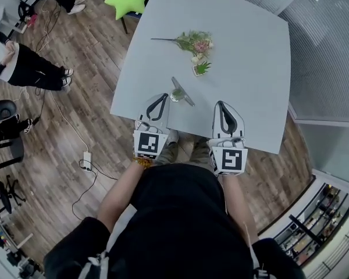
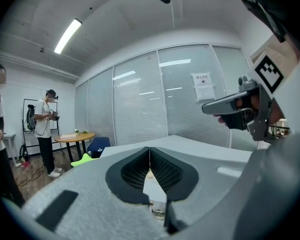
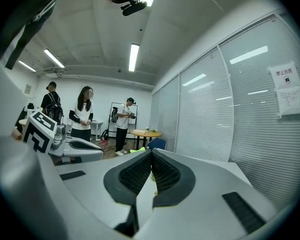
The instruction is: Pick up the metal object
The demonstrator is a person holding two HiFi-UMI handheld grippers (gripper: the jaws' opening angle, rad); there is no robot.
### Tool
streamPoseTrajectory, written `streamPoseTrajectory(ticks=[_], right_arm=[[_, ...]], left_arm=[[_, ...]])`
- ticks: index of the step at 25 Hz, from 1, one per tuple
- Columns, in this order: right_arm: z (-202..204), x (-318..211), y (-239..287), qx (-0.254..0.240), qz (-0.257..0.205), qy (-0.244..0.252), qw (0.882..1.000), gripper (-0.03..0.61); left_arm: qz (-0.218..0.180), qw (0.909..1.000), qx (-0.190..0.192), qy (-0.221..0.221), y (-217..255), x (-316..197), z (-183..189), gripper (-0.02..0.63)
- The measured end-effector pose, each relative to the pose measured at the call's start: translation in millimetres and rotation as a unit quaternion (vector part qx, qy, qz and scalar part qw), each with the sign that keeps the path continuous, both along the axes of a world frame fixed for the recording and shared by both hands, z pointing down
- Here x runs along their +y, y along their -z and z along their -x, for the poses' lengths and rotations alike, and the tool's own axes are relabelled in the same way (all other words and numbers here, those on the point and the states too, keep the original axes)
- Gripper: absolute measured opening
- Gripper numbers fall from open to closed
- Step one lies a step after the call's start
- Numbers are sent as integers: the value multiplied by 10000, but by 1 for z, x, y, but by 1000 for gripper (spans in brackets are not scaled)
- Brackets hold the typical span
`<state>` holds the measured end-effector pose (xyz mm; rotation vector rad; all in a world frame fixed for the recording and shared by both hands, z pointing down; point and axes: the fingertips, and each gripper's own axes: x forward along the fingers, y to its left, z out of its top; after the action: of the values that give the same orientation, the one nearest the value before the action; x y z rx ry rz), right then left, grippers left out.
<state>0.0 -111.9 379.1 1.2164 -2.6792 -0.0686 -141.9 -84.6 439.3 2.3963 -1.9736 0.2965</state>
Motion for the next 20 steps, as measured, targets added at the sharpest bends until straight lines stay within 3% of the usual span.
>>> streamPoseTrajectory(ticks=[20], right_arm=[[3,-1,-10,254,76,-153,9995,-2]], left_arm=[[668,9976,-32,-166,-69,-1,15,77]])
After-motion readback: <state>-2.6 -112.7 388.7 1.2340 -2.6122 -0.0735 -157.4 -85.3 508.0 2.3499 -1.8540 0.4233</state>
